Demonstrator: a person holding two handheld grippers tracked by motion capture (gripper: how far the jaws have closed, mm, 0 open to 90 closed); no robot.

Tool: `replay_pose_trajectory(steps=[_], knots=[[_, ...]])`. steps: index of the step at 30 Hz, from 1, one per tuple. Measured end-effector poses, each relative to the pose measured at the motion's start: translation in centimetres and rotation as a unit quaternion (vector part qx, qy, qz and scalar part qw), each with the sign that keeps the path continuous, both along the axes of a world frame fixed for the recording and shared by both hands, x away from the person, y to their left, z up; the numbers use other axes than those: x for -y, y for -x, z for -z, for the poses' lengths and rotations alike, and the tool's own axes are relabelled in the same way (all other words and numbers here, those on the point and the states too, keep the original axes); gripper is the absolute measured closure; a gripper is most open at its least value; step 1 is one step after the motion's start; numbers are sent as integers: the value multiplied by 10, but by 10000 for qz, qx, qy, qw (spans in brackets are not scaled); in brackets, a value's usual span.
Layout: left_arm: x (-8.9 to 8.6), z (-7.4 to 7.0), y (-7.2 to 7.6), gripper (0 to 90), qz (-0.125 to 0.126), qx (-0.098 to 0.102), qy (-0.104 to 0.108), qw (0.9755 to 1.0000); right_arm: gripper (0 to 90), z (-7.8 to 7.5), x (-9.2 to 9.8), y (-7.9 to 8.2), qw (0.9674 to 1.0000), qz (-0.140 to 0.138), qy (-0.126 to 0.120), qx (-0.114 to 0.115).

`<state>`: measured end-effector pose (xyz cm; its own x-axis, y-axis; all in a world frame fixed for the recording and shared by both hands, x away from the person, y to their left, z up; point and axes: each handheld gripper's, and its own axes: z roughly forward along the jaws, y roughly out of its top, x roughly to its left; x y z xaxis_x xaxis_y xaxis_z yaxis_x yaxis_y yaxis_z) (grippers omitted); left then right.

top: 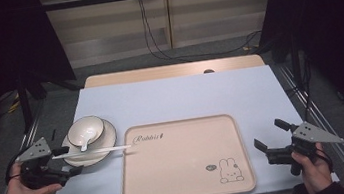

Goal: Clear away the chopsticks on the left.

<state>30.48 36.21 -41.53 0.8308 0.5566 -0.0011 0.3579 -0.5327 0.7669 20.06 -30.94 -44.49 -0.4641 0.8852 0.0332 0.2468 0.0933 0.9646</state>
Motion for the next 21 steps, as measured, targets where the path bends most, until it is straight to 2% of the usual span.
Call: replay_pose_trajectory(steps=[1,5,7,8,10,12,13,14,17,18,21], knots=[[0,1,-2,115,57,-33,45,10000,4,0,0,0,10000,0,-6,11],[-4,5,-11,255,377,-37,-255,9990,4,0,0,0,10000,-21,-34,-12],[-5,9,-17,274,491,-106,-278,9983,4,0,0,0,10000,-15,-31,-11],[-5,12,-22,266,412,-169,-393,9982,4,0,0,0,10000,-8,-30,-3],[-6,14,-24,263,454,-198,-443,9978,4,0,0,-1,10000,1,-28,-10],[-5,17,-28,344,536,-216,-516,9970,4,1,0,-1,10000,-16,-40,-31],[-5,18,-30,344,553,-210,-526,9969,4,1,0,-1,10000,-16,-40,-31],[-6,19,-32,425,677,-179,-556,9960,4,1,0,-1,10000,-10,-40,-37],[-6,20,-33,502,710,-83,-581,9957,4,1,0,-1,10000,-5,-38,-33],[-8,19,-34,531,772,-18,-678,9947,4,1,0,0,10000,-12,-39,-33],[-9,19,-35,561,837,-4,-738,9937,4,1,0,0,10000,-12,-44,-33]])
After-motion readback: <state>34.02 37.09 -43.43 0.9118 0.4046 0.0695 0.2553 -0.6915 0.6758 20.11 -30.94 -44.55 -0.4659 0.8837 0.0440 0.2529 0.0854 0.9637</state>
